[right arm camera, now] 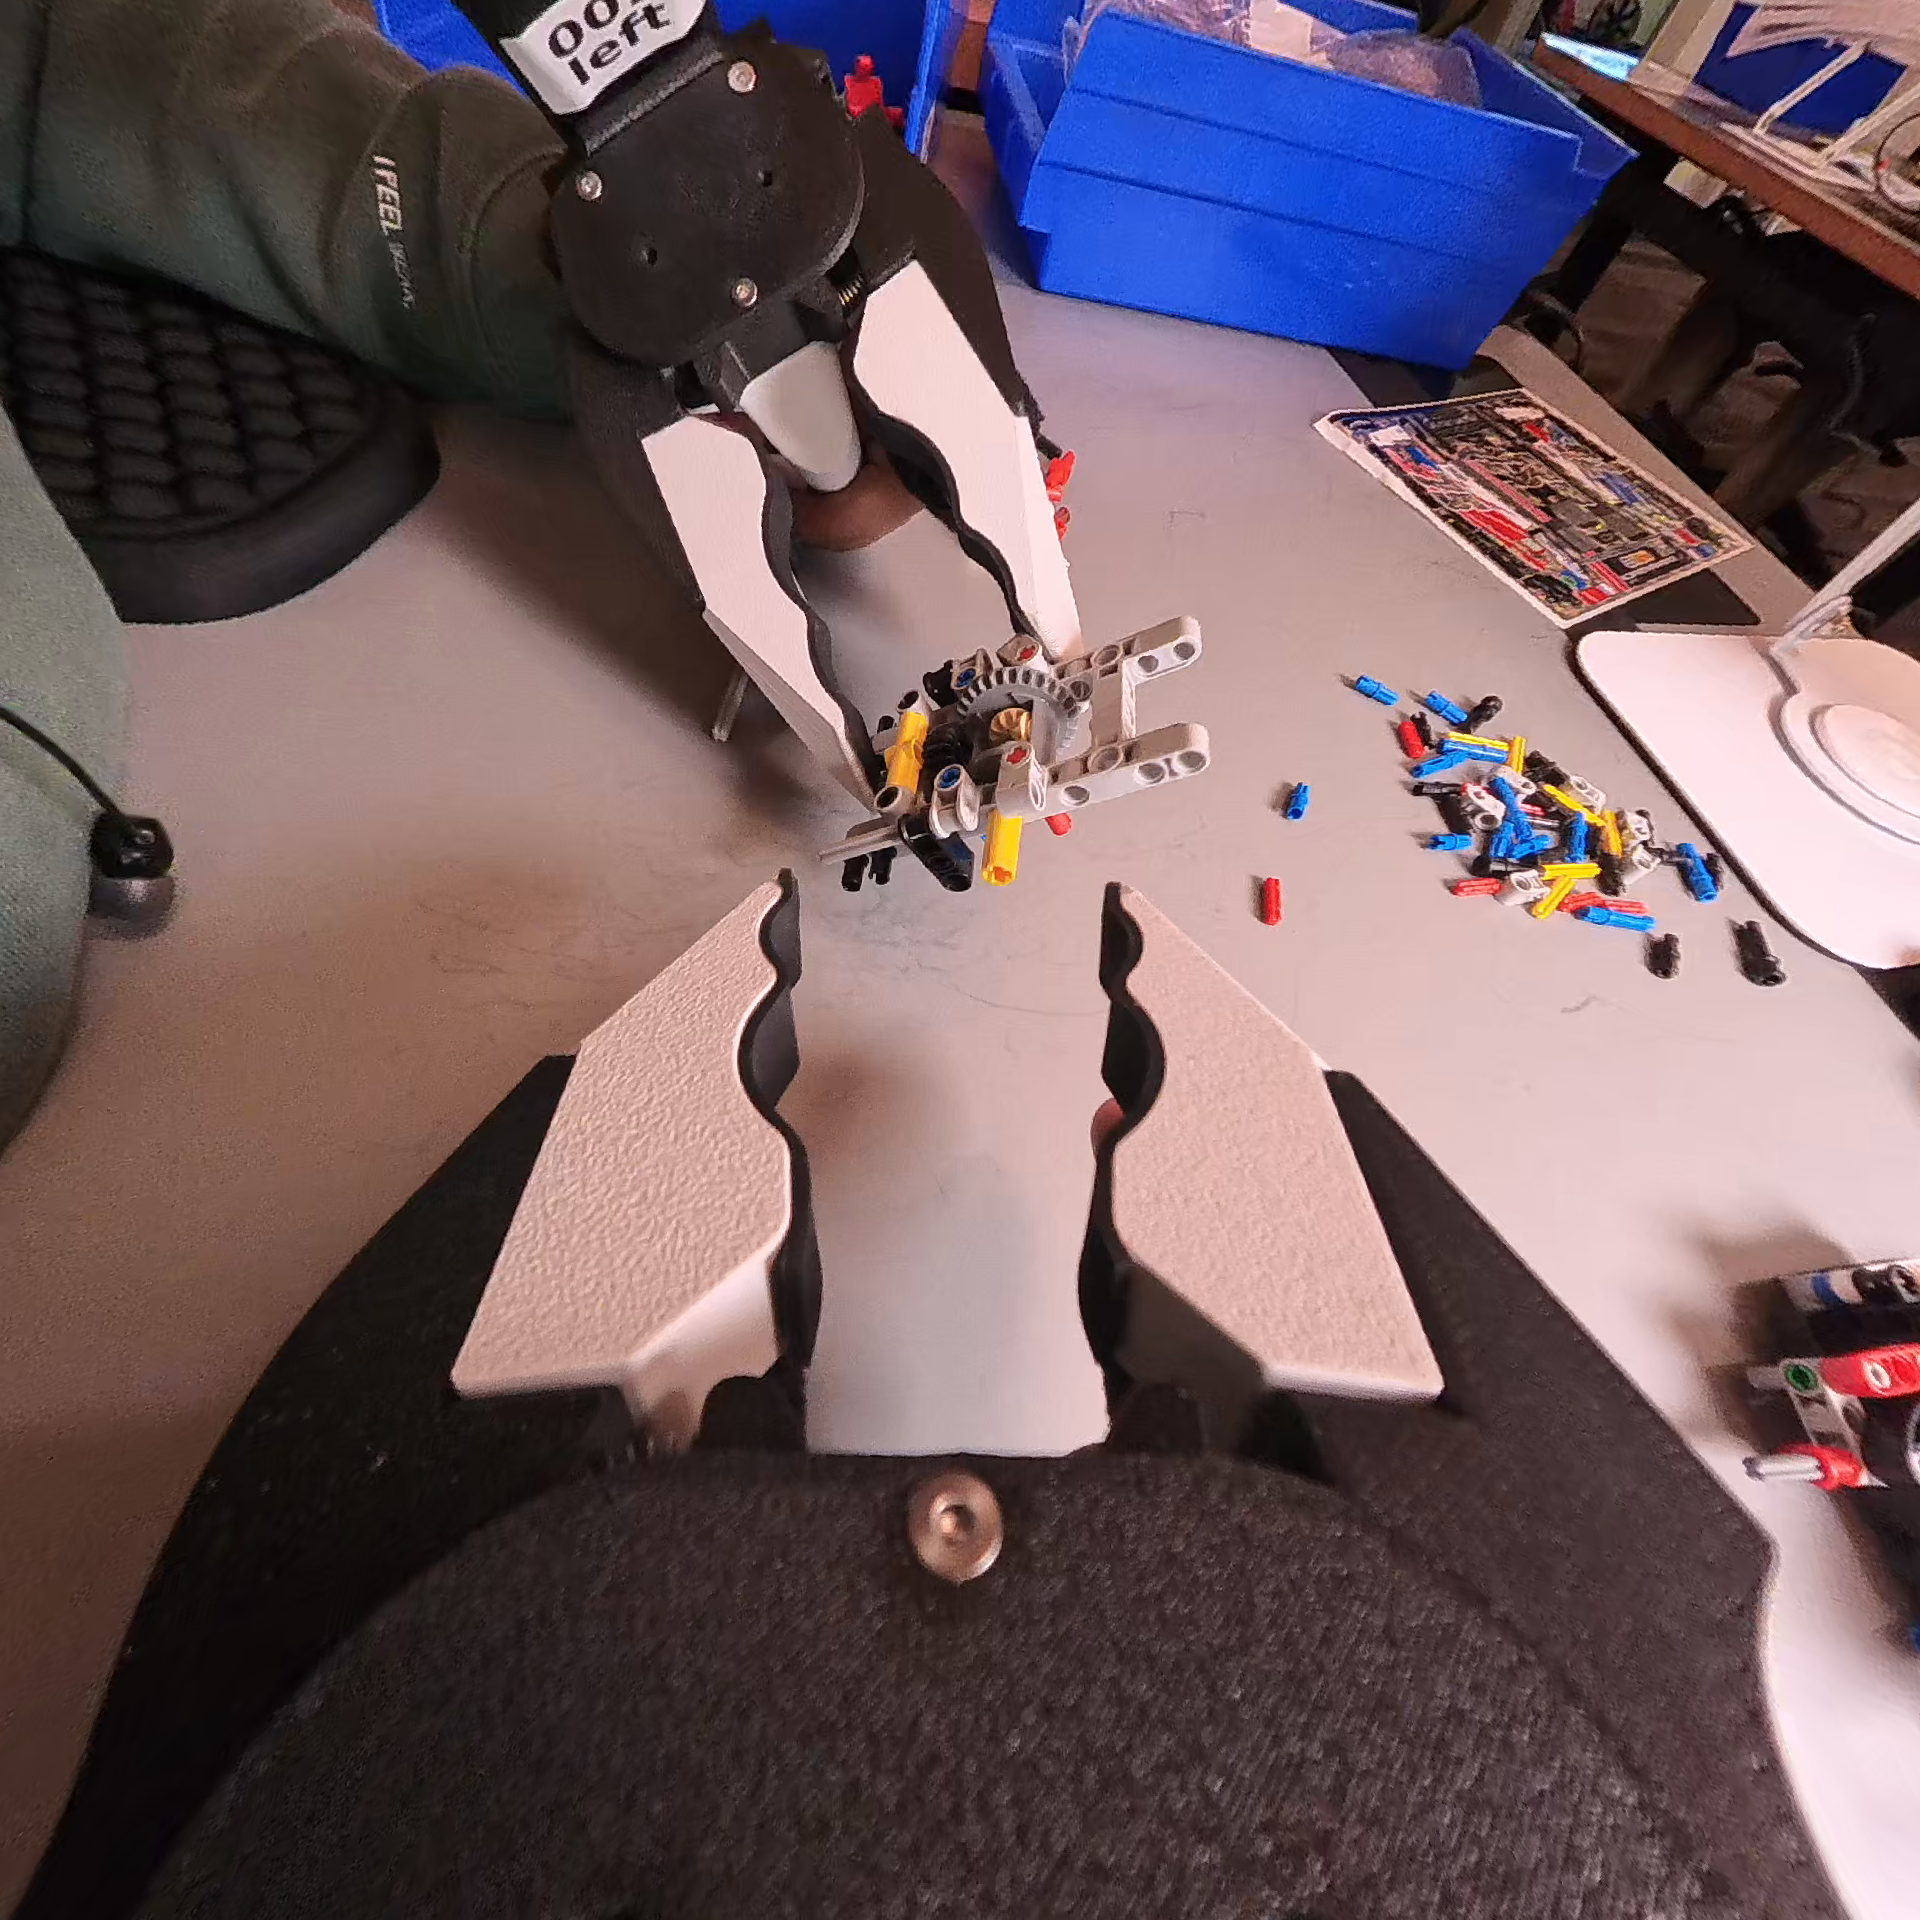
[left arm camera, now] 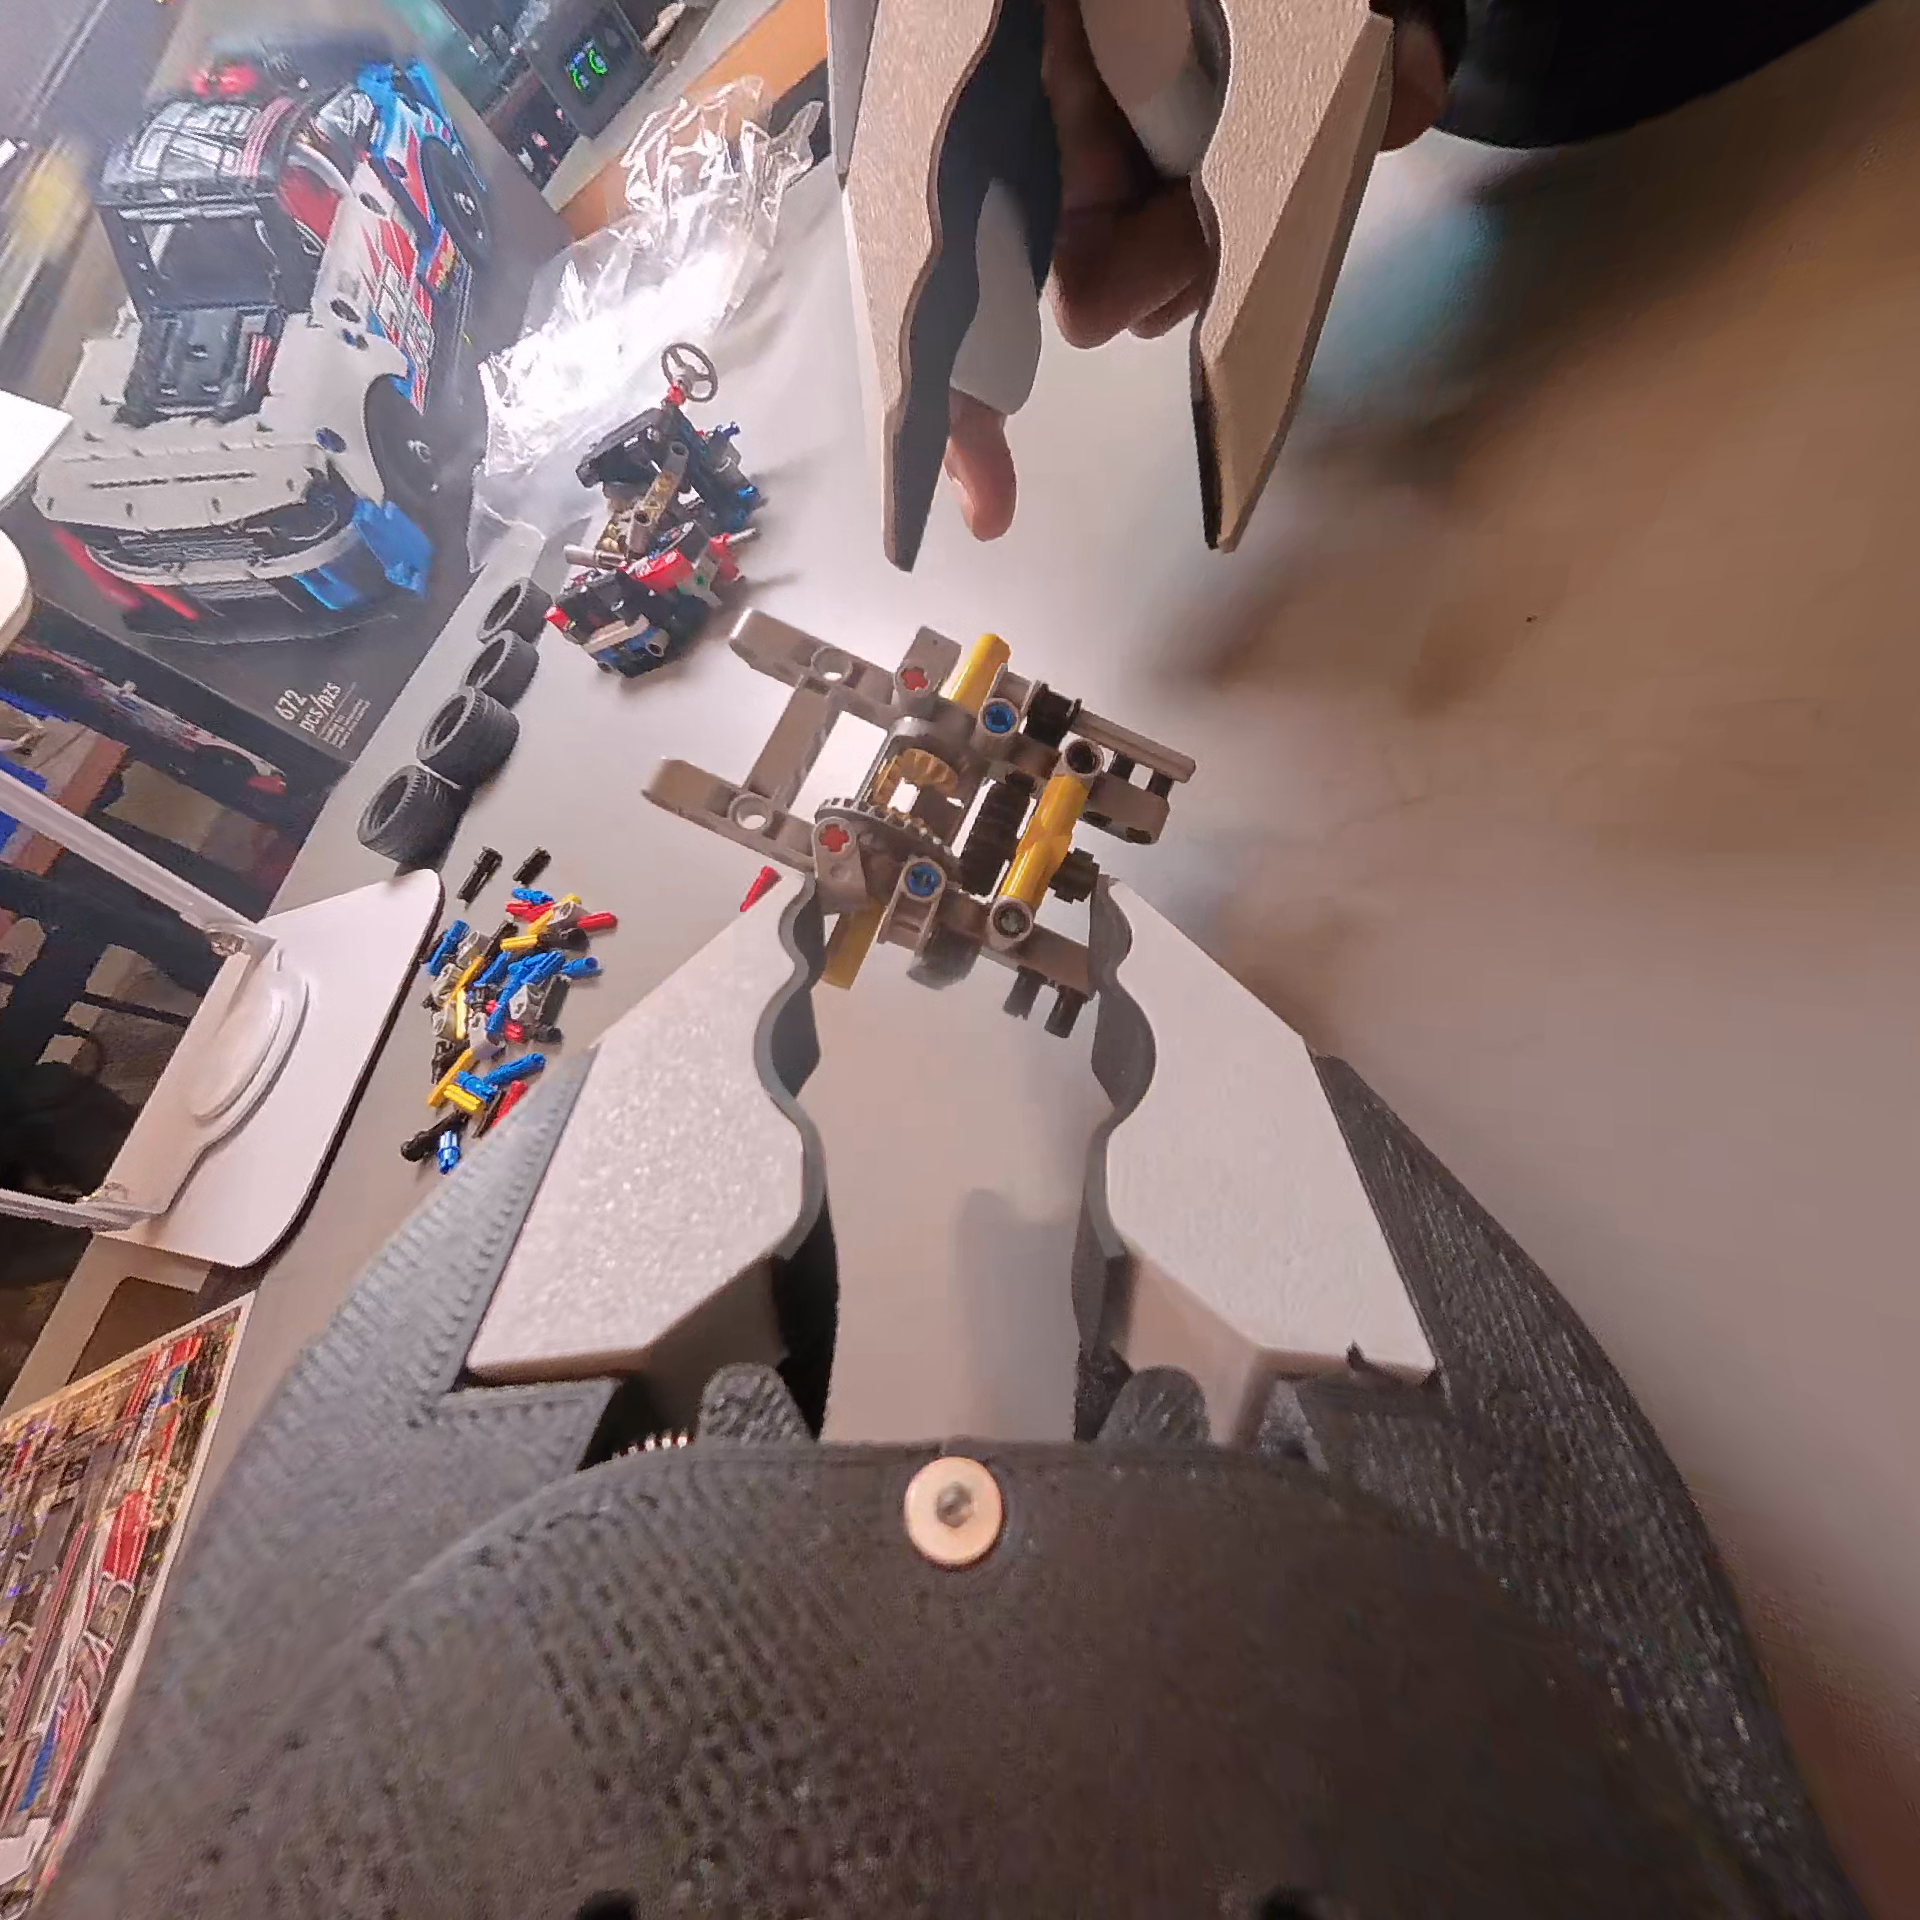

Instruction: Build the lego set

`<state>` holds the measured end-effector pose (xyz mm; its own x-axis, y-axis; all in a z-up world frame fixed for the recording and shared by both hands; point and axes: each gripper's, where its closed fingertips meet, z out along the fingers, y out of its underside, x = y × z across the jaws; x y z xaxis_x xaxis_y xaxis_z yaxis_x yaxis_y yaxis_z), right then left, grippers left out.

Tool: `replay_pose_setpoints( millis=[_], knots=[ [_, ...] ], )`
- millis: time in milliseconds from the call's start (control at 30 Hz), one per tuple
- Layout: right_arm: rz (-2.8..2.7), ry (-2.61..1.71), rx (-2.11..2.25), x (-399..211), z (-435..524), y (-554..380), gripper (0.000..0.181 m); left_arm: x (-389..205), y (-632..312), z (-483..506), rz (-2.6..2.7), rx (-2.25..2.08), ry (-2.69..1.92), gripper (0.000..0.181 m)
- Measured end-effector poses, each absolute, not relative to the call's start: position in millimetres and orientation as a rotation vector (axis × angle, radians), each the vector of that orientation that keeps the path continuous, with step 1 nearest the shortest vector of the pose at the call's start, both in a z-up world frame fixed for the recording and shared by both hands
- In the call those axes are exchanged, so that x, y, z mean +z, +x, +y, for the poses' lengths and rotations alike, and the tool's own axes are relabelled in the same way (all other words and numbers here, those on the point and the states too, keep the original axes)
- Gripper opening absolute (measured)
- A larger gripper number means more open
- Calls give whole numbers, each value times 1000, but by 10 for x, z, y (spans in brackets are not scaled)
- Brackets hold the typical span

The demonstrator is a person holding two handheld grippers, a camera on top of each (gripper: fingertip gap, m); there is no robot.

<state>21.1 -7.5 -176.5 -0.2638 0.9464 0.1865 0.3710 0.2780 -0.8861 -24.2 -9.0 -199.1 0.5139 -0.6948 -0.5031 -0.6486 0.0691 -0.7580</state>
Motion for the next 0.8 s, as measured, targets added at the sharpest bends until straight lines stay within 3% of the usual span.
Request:
replay_pose_setpoints(
  millis=[433, 600, 800],
  knots=[
    [-1831, -1213, 919, -1863, -109, 215, 53, -2259, -97, -183, 1015, -407, -2073, 51],
    [-1837, -1207, 911, -1874, -131, 214, 51, -2040, -237, -254, 989, -427, -2043, 67],
    [-1901, -1144, 898, -1925, -364, 161, 47, -2008, -521, -741, 1115, -540, -2035, 40]
  ],
)
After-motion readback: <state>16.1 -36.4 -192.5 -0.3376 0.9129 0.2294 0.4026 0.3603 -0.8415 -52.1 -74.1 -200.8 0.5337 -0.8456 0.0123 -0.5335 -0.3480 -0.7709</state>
